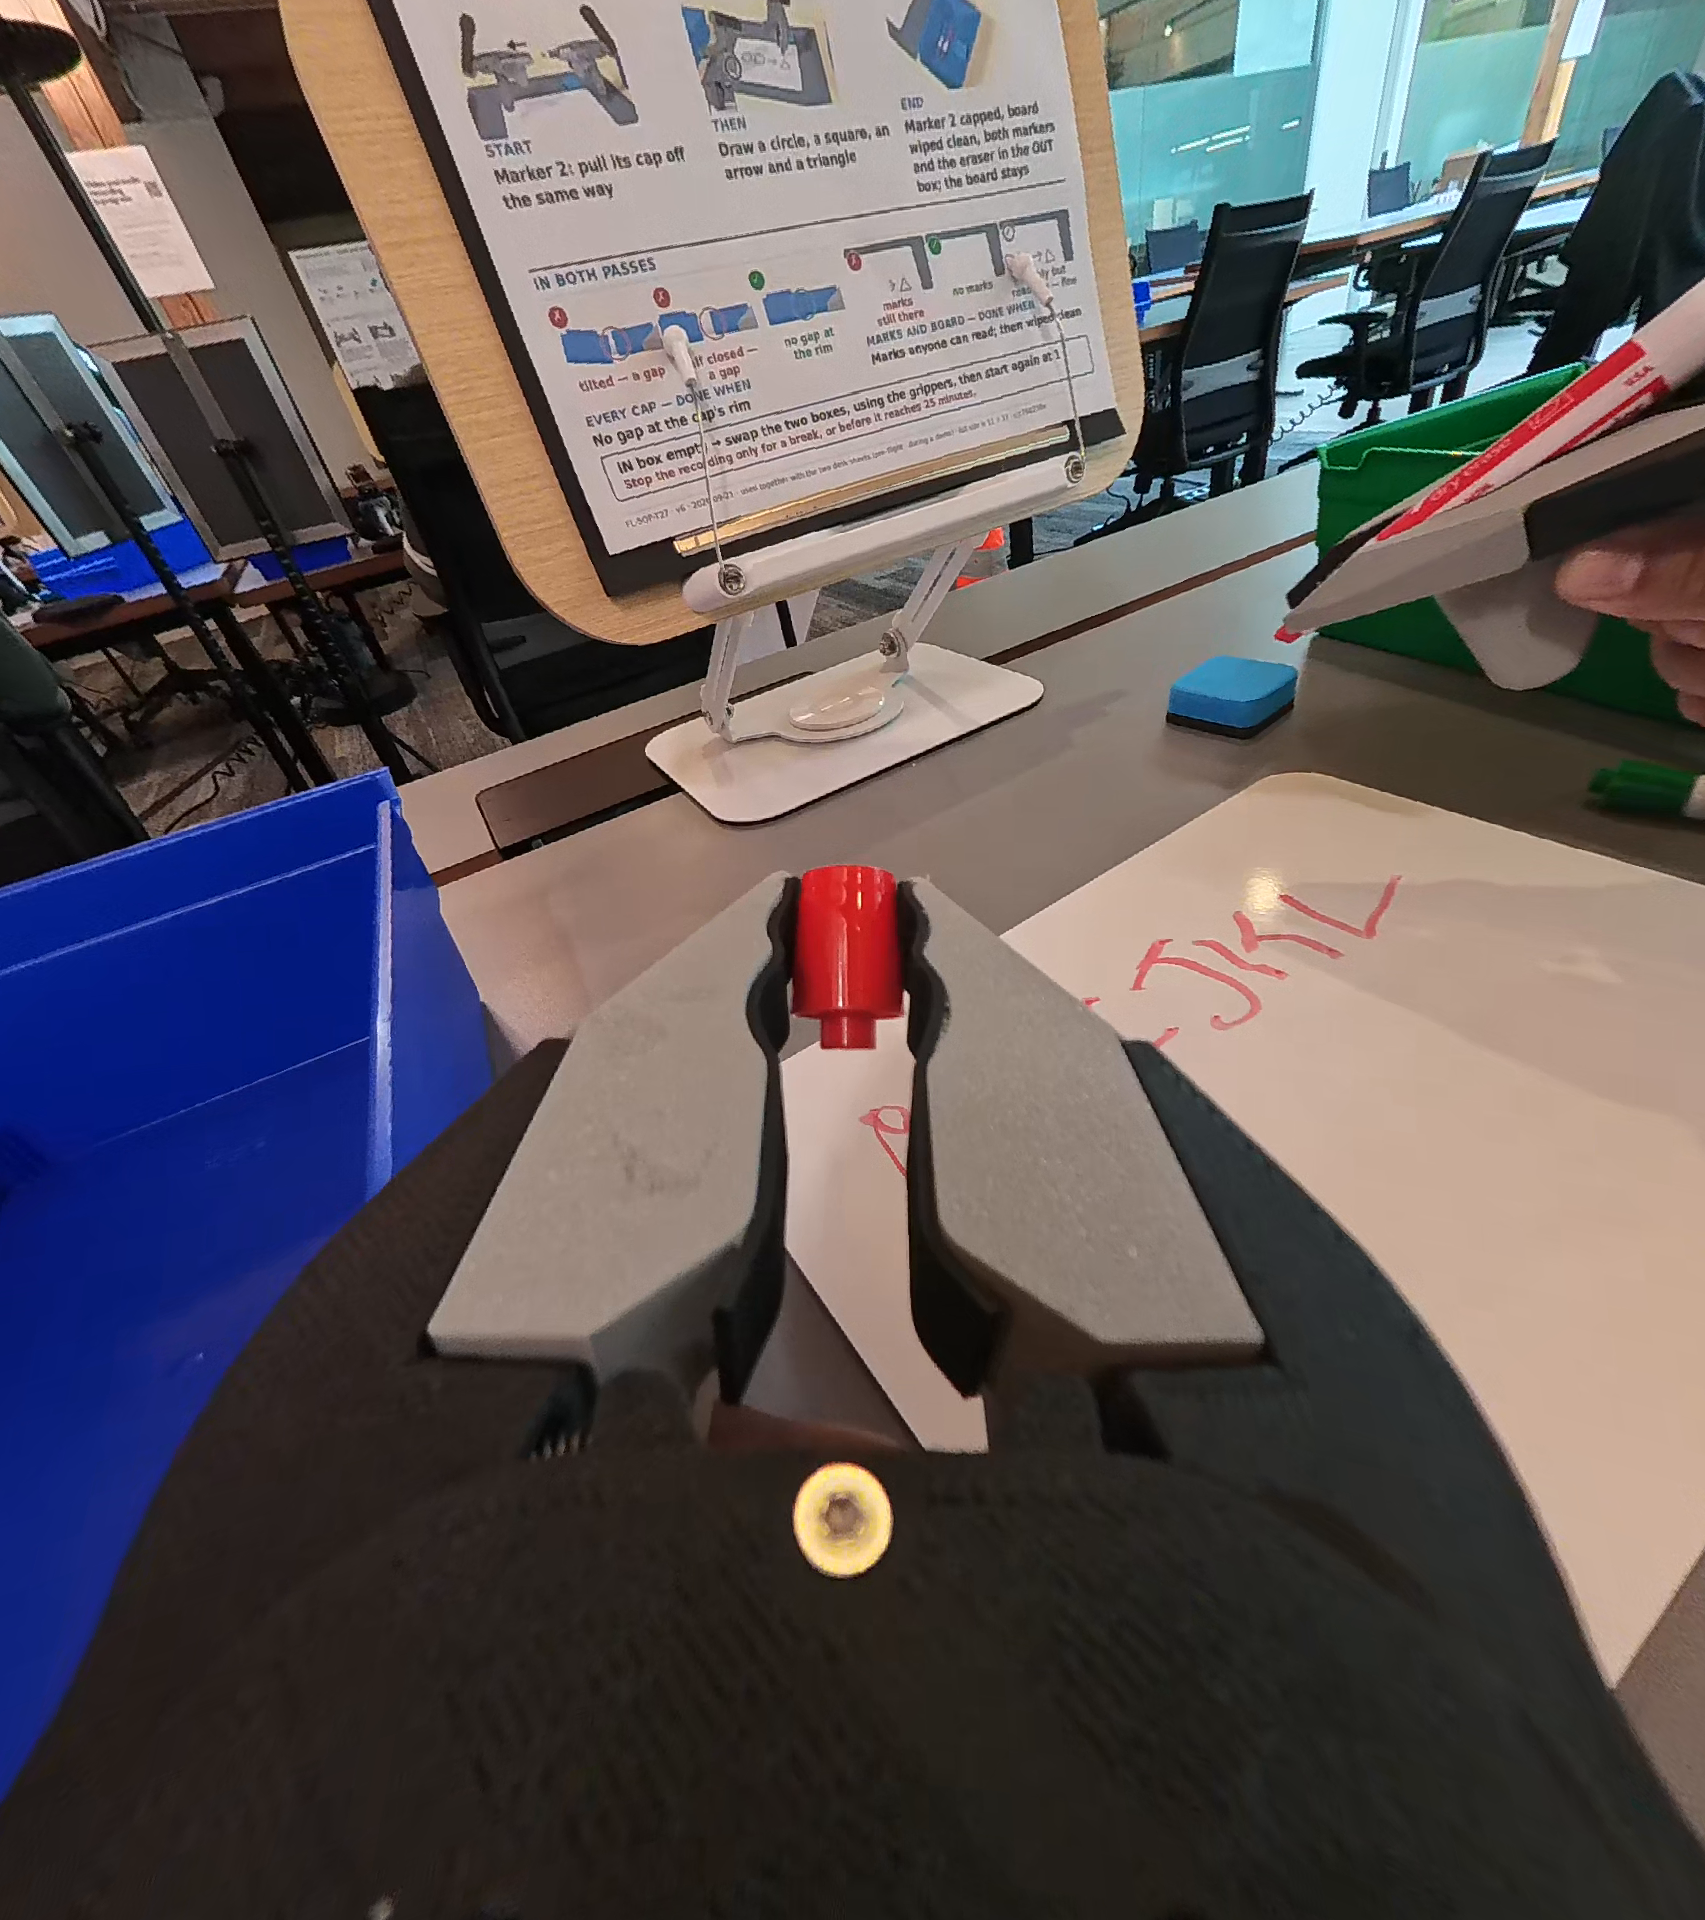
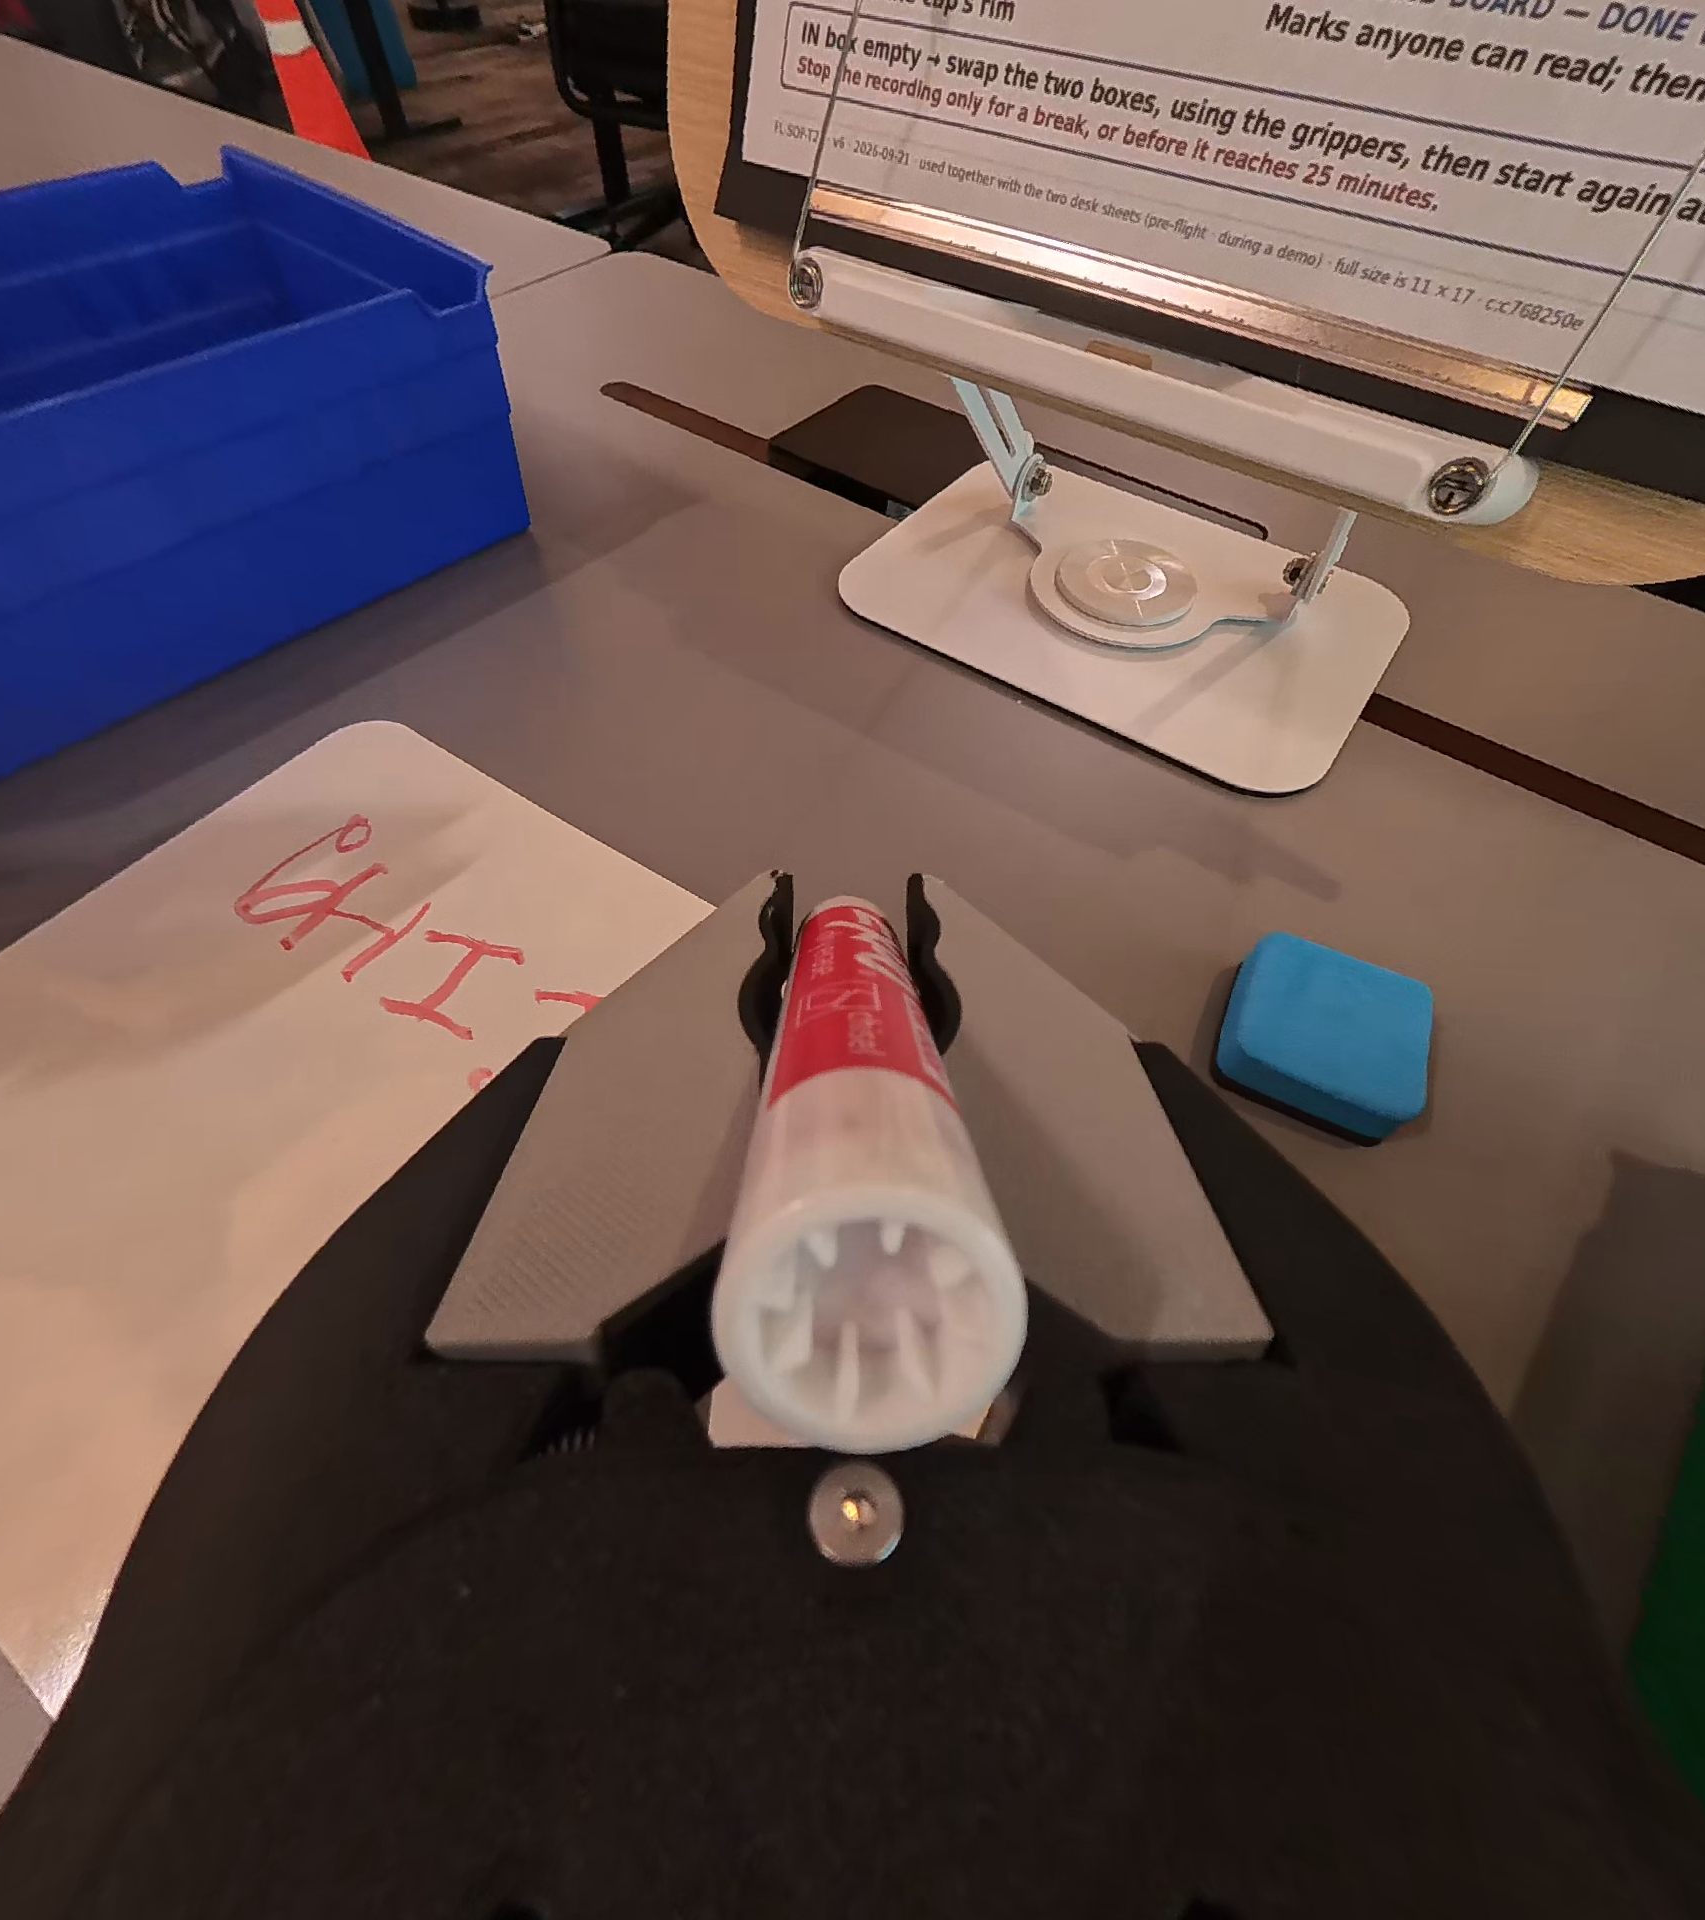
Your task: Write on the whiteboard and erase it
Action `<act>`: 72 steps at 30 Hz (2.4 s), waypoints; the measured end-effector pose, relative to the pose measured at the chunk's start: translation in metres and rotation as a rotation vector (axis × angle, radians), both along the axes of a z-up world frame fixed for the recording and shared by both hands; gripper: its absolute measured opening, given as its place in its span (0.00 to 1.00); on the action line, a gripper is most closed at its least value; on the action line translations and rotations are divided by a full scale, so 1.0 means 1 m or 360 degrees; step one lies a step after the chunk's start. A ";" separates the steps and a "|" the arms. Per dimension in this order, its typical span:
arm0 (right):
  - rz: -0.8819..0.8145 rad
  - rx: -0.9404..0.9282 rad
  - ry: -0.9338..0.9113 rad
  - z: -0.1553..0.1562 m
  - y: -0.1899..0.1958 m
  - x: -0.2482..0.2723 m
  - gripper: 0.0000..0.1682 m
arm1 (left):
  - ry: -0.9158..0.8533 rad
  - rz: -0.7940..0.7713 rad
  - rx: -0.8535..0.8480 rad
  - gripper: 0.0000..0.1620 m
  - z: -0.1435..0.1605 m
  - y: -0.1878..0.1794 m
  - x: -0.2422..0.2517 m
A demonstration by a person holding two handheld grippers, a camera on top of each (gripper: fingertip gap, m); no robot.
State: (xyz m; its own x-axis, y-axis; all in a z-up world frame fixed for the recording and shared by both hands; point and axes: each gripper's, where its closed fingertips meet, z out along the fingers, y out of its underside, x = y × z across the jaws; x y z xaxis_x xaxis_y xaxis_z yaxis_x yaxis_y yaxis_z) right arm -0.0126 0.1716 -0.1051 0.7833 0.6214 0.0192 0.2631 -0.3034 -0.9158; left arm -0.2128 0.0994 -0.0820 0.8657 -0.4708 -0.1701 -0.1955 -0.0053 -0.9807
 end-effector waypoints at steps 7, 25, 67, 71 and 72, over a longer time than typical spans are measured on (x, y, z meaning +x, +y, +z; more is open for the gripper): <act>0.0006 0.0038 0.0063 0.007 0.000 0.001 0.11 | 0.0003 0.0001 0.0003 0.10 0.000 0.000 0.000; 0.0054 0.0046 0.0004 0.005 -0.005 -0.009 0.12 | 0.0042 -0.0015 -0.0009 0.10 -0.003 -0.001 0.004; 0.0520 0.0071 0.0248 0.019 -0.044 -0.065 0.11 | 0.0362 -0.0132 -0.0084 0.10 -0.034 -0.005 0.026; 0.0404 0.0143 0.0249 0.023 -0.035 -0.056 0.11 | 0.0365 -0.0114 -0.0077 0.10 -0.033 -0.004 0.024; 0.0366 0.0154 0.0244 0.024 -0.032 -0.052 0.11 | 0.0364 -0.0113 -0.0079 0.10 -0.033 -0.004 0.024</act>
